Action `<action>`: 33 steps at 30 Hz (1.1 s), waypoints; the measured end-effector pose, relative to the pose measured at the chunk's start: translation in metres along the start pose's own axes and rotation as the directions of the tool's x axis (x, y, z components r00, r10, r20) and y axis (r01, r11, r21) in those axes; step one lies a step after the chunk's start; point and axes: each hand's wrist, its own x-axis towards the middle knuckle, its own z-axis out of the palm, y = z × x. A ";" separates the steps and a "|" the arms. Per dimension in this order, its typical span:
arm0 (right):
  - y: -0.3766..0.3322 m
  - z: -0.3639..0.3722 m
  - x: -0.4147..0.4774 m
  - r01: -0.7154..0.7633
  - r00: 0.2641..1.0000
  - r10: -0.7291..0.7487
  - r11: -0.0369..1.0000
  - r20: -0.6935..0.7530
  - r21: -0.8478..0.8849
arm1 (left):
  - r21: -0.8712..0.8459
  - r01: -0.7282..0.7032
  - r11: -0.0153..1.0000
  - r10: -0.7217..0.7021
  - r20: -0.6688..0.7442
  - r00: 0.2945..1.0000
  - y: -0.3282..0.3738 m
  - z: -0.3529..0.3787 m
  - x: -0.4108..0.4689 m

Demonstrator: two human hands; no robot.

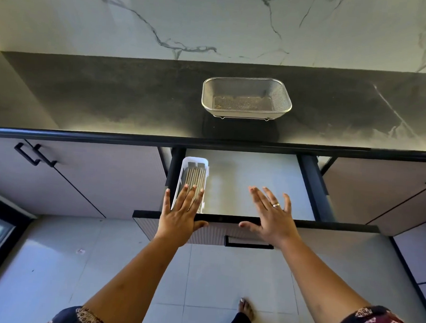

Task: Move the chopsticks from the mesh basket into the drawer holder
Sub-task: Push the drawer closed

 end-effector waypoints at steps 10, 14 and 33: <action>0.029 0.001 0.049 -0.113 0.993 0.114 0.992 0.015 -0.047 | -0.117 0.241 0.963 -0.243 0.005 0.970 -0.027 -0.008 0.044; 0.036 -0.003 0.072 -0.091 0.996 0.092 0.993 0.011 -0.079 | -0.157 0.291 0.944 -0.292 0.020 0.956 -0.039 -0.019 0.075; 0.073 -0.034 0.171 -0.217 0.975 0.188 0.927 -0.120 -0.306 | -0.088 0.235 0.968 -0.245 -0.128 0.961 -0.049 -0.028 0.195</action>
